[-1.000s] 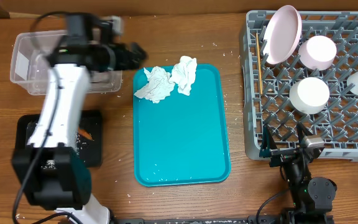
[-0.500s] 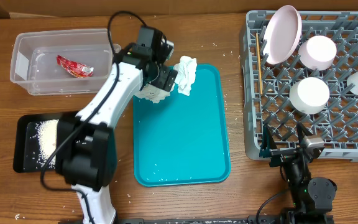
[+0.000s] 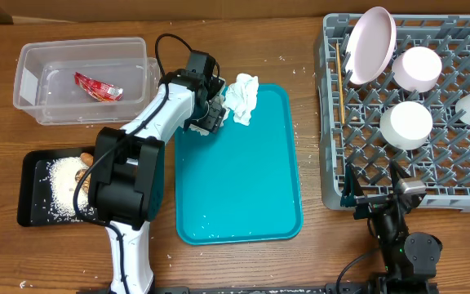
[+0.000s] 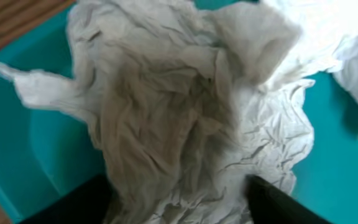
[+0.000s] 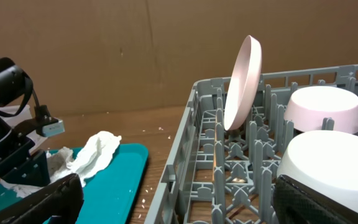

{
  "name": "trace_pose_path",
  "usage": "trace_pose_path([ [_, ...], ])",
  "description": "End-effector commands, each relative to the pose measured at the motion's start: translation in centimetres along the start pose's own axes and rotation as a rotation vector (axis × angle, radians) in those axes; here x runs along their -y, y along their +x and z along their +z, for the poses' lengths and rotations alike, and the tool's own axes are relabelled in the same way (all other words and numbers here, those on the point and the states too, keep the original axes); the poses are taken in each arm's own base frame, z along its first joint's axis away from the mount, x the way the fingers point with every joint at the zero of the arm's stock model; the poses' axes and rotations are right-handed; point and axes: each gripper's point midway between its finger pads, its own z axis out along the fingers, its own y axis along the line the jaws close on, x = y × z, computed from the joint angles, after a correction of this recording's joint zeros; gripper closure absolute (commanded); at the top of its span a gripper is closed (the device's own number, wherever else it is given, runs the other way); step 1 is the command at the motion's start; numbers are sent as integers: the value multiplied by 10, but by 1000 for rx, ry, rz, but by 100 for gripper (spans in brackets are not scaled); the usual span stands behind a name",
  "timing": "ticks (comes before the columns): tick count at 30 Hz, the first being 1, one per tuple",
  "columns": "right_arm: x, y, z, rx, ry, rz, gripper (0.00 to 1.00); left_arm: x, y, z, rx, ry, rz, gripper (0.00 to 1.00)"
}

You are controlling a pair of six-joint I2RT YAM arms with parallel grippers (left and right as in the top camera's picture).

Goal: Sort waste into correct bins and load items into the dishwasher
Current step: 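Move the left gripper back to the crumpled tissue and grasp it, then carry the tissue to the clear bin and release it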

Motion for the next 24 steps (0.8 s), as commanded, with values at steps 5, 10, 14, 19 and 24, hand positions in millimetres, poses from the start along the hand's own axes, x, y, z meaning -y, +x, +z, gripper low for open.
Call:
trace_pose_path([
  [5,1,2,0,4,1,-4,0,2,2,4,-25,14,-1,93],
  [10,1,2,0,4,1,-4,0,-3,-28,-54,54,6,-102,96],
  [14,1,2,0,4,1,-4,0,-15,-57,-121,197,-15,-163,96],
  [19,1,2,0,4,1,-4,0,-65,-71,-199,397,-175,-336,96],
  [24,1,2,0,4,1,-4,0,-134,-61,-228,484,-354,-546,96],
])
